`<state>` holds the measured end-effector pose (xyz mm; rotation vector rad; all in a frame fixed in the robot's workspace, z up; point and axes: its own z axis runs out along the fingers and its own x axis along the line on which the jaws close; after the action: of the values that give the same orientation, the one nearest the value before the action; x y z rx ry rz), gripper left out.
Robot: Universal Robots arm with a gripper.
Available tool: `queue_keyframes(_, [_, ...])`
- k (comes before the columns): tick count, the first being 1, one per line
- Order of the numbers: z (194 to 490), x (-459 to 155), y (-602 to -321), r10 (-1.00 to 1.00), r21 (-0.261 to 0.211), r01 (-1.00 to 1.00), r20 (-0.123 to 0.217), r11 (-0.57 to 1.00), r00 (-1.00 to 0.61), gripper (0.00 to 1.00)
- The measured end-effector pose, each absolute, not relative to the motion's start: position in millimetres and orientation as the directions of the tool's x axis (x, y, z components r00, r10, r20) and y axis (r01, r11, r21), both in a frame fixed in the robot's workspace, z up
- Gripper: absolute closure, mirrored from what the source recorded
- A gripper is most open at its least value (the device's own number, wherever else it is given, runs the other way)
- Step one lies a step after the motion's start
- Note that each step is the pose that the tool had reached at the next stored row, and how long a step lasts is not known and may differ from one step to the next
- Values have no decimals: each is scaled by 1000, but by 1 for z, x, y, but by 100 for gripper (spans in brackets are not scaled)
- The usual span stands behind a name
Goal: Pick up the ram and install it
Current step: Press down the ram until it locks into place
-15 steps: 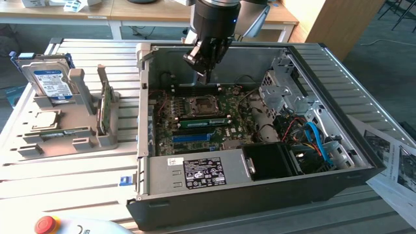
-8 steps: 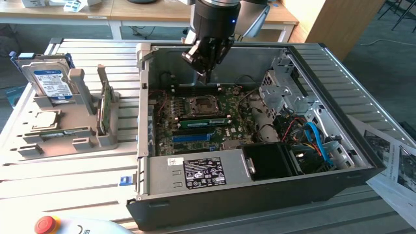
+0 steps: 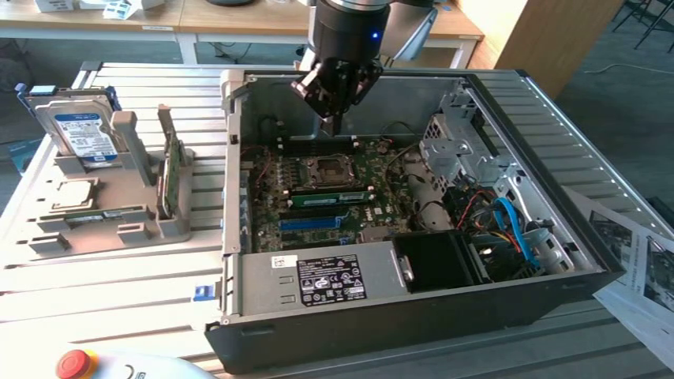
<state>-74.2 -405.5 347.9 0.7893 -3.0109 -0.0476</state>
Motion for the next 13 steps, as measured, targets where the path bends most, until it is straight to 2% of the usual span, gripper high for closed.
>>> queue_keyframes(13, [348, -74, -405, -338, 37, -337, 20, 941, -941, 89])
